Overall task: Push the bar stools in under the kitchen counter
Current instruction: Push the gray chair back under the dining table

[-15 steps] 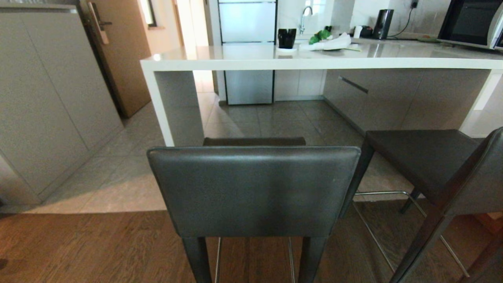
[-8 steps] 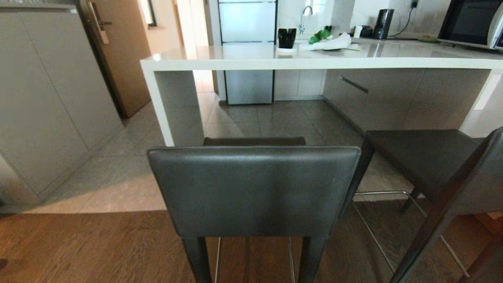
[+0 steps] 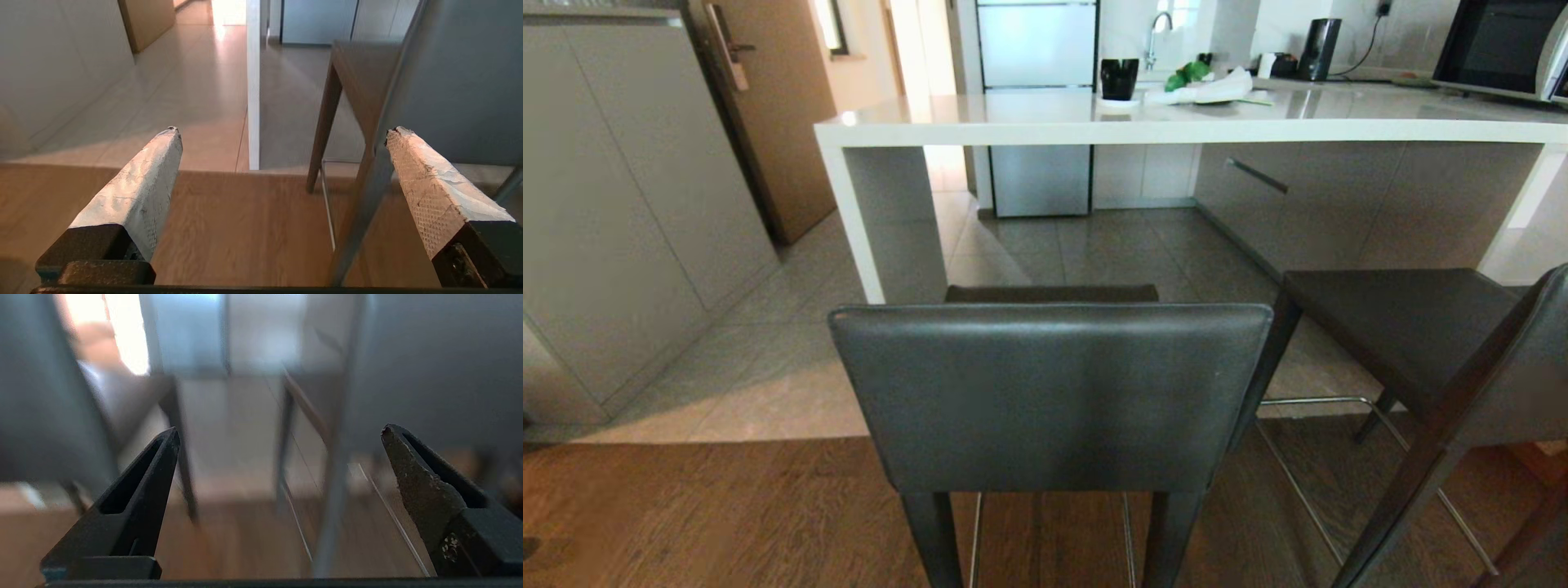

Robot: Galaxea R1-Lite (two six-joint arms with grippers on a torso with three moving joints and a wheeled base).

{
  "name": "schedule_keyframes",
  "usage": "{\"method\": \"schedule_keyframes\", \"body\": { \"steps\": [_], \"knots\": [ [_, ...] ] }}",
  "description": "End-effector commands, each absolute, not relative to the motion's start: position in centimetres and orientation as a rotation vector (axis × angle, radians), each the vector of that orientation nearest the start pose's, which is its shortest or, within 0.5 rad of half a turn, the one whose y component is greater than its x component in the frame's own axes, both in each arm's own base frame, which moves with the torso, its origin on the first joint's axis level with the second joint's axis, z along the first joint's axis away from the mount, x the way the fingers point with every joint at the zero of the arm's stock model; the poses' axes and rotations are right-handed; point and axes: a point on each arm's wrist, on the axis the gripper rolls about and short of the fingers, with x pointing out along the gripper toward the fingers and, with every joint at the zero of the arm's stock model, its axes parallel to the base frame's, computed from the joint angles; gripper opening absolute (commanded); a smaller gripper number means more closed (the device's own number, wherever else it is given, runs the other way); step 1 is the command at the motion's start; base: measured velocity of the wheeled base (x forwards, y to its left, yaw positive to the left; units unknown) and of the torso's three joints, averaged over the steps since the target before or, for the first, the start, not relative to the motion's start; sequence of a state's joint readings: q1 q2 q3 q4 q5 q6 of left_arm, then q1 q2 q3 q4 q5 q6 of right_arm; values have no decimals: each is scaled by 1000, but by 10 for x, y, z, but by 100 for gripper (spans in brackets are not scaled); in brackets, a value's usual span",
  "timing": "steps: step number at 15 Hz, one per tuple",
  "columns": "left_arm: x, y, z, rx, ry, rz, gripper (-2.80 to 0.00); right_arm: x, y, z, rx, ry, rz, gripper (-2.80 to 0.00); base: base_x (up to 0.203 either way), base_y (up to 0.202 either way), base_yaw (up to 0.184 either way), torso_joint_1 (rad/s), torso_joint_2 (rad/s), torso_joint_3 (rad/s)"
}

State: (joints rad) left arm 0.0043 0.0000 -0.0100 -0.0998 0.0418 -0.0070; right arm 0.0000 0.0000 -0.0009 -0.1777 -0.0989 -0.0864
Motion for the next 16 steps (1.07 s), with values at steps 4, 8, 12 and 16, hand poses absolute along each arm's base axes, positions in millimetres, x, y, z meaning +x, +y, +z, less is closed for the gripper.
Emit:
{"method": "schedule_keyframes", "body": {
  "steps": [4,8,12,16],
  "knots": [
    [-29,1,81,-43,75,44,0,-24,-1,87,-71,-100,-70,0,0,0,0,0,0,0],
    [-29,1,77,-19,103,31,0,-23,0,79,-5,-32,-9,0,0,0,0,0,0,0],
    [-27,0,78,-10,58,11,0,-23,0,76,-35,-5,0,0,0,0,0,0,0,0],
    [-26,0,77,-4,58,6,0,-23,0,76,-33,-5,1,0,0,0,0,0,0,0]
  ]
}}
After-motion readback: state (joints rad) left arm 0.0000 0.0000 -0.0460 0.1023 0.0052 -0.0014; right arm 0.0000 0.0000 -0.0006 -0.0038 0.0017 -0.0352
